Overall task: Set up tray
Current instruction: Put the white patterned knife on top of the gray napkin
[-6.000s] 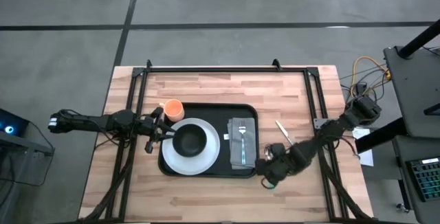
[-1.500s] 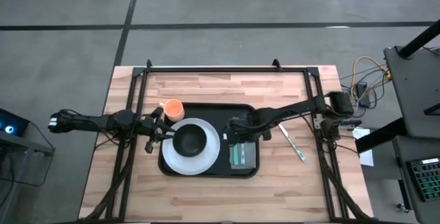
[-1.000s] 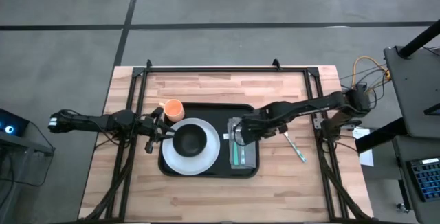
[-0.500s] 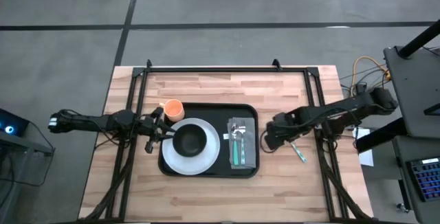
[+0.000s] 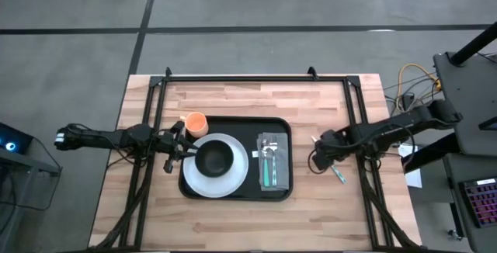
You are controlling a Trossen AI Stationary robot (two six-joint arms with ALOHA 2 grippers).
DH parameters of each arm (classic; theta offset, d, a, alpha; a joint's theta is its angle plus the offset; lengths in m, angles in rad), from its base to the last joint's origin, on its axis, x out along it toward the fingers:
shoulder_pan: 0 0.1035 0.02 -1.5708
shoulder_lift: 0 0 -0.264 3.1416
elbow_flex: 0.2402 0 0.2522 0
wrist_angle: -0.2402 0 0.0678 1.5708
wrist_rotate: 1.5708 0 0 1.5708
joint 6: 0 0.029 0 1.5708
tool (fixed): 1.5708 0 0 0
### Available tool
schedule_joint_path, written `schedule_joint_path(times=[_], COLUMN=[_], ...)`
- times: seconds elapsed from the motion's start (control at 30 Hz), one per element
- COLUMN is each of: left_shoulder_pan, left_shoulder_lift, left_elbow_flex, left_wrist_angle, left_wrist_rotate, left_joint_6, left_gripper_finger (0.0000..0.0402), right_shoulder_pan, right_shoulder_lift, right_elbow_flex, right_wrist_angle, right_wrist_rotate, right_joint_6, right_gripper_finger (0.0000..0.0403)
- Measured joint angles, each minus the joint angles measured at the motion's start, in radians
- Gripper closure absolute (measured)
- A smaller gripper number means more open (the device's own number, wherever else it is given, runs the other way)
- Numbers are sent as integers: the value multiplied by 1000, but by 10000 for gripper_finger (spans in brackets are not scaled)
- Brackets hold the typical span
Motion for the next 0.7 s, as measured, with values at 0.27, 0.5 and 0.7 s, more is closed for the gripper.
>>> schedule_joint_path(times=[0.27, 0.5, 0.7], left_shoulder_pan=[0, 0, 0], left_shoulder_lift=[0, 0, 0], left_elbow_flex=[0, 0, 0], left_wrist_angle=[0, 0, 0], left_wrist_rotate=[0, 0, 0], left_joint_6=[0, 0, 0], left_gripper_finger=[322, 322, 322], right_shoulder_pan=[0, 0, 0], right_shoulder_lift=[-29, -27, -25], right_elbow_flex=[-72, -130, -182], right_wrist_angle=[29, 117, 180], right_wrist_rotate=[-4, -29, -59], right_joint_6=[-5, -28, -25], right_gripper_finger=[227, 228, 234])
